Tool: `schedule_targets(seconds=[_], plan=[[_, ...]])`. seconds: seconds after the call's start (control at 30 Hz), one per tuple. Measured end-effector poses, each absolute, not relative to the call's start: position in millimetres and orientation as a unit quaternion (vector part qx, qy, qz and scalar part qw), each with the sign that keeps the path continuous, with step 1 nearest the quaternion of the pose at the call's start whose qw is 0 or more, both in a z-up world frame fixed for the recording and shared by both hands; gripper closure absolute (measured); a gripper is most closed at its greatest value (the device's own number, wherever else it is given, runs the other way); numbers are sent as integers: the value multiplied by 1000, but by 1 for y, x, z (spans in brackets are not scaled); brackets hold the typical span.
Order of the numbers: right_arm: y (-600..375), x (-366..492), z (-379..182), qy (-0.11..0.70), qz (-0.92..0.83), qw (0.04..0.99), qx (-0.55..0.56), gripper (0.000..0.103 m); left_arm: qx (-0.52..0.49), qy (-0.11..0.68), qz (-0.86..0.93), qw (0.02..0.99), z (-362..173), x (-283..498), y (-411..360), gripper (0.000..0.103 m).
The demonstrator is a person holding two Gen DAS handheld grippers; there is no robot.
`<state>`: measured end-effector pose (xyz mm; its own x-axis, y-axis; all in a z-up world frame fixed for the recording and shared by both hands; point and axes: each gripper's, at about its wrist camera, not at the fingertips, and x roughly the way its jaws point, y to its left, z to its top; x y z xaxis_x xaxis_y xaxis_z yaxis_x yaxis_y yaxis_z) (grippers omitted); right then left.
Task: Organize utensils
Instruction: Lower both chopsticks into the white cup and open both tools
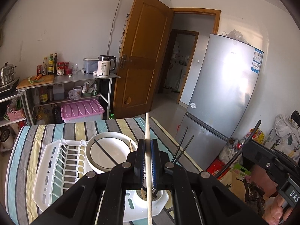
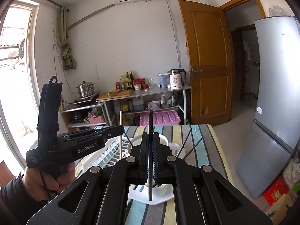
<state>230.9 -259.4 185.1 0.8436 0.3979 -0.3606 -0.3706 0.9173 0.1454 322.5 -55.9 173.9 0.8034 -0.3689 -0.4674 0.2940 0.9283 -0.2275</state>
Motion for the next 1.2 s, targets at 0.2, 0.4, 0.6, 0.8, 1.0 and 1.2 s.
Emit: schedule_targets(seconds=[0.2,0.4,0.6,0.8,1.0,1.2], plan=[[-258,249,191,186,199,961,38,99,-83,251,-175,949,173,354,-62,97],[-255,270,184,194,201,959,42,99,-86,246,-173,950,157,377,-65,97],[-255,288,166,215,199,955,48,99,-82,244,-166,952,133,388,-66,97],[-255,300,146,238,195,950,53,99,-86,257,-163,949,107,396,-63,97],[-259,309,129,258,185,947,56,99,-78,285,-156,943,80,399,-65,97],[-268,313,123,267,170,947,59,99,-67,302,-150,939,65,397,-69,97]])
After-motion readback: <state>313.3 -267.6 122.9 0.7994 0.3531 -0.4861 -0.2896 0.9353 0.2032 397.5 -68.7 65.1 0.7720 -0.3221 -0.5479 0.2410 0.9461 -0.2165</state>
